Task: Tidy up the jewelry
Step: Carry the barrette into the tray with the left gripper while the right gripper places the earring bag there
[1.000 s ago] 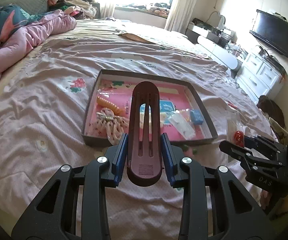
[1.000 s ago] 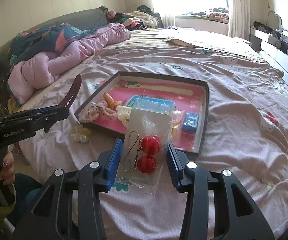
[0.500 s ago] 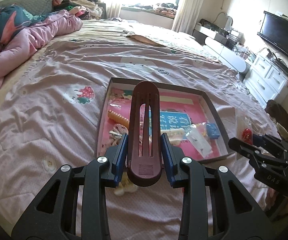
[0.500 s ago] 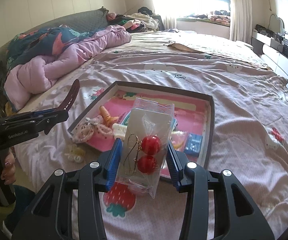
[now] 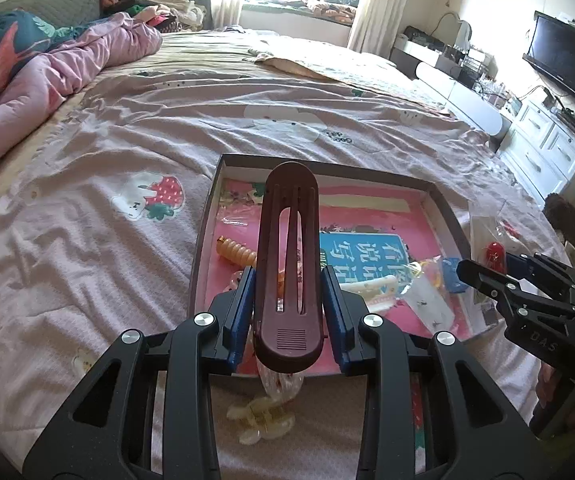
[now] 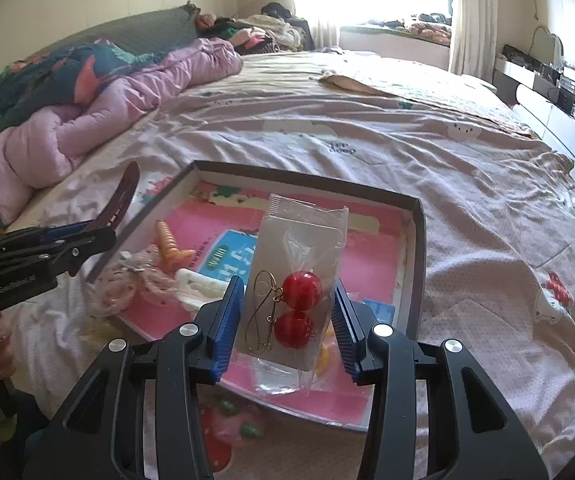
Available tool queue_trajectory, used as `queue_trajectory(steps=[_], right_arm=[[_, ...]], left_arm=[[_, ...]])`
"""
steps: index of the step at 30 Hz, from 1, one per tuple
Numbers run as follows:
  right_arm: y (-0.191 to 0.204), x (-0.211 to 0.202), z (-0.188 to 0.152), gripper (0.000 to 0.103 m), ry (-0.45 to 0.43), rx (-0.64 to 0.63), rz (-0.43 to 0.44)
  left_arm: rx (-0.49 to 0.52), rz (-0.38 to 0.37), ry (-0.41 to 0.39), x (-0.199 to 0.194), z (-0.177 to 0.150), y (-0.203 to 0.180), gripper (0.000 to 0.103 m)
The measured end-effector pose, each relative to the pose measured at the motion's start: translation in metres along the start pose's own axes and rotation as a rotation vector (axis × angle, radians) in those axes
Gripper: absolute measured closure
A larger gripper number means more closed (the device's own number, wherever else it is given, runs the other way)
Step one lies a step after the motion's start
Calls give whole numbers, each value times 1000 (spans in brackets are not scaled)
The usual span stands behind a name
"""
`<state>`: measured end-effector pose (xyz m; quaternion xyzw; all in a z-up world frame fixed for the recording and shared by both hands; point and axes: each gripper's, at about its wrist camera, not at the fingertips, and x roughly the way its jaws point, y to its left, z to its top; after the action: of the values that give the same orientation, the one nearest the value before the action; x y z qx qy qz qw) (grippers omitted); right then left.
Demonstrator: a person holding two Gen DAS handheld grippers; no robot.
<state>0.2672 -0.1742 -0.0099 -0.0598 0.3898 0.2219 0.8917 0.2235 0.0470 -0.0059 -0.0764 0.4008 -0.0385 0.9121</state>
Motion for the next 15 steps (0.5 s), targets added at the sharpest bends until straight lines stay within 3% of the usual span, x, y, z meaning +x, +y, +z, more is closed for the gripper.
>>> queue_trajectory(steps=[15], right_arm=[[-12,31,-9,62,61,16,-39]], left_arm=[[9,3,44,31,3,-1,78]])
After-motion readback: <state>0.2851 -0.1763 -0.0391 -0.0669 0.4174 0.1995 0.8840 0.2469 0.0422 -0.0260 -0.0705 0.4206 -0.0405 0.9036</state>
